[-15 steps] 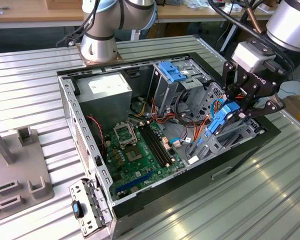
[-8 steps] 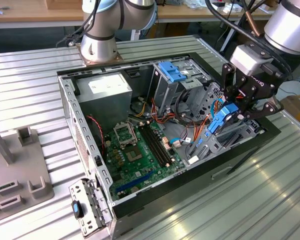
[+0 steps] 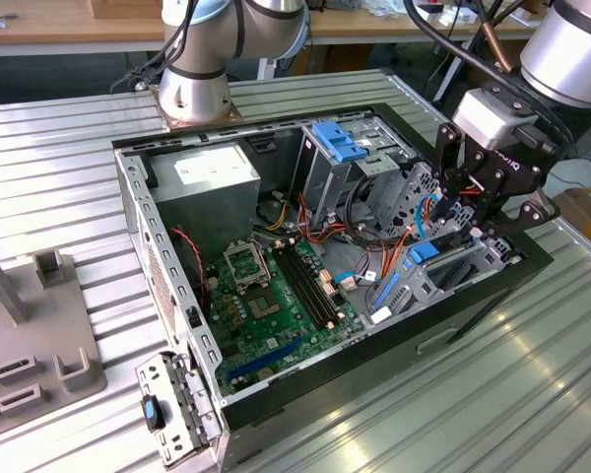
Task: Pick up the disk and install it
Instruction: 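Insert the disk into the insertion slot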
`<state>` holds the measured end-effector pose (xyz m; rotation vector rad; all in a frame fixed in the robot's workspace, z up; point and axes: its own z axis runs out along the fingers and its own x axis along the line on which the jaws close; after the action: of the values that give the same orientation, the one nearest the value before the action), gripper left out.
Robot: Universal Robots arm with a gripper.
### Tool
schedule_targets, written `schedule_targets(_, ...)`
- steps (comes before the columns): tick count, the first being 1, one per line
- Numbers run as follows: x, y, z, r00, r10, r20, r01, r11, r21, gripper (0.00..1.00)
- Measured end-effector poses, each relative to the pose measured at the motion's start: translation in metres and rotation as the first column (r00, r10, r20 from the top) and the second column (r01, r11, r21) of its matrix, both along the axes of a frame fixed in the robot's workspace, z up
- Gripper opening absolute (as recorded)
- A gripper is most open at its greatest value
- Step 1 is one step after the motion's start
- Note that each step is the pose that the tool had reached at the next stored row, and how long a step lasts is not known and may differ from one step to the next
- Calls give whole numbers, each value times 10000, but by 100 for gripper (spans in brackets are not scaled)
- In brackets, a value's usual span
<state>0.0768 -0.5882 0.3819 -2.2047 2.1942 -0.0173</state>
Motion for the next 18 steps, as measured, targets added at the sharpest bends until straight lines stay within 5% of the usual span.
schedule_targets(16, 0, 0, 17, 10000, 1, 0, -1, 10000, 3, 44)
schedule_targets(18, 51, 1, 20, 10000, 1, -1, -1, 10000, 0, 44)
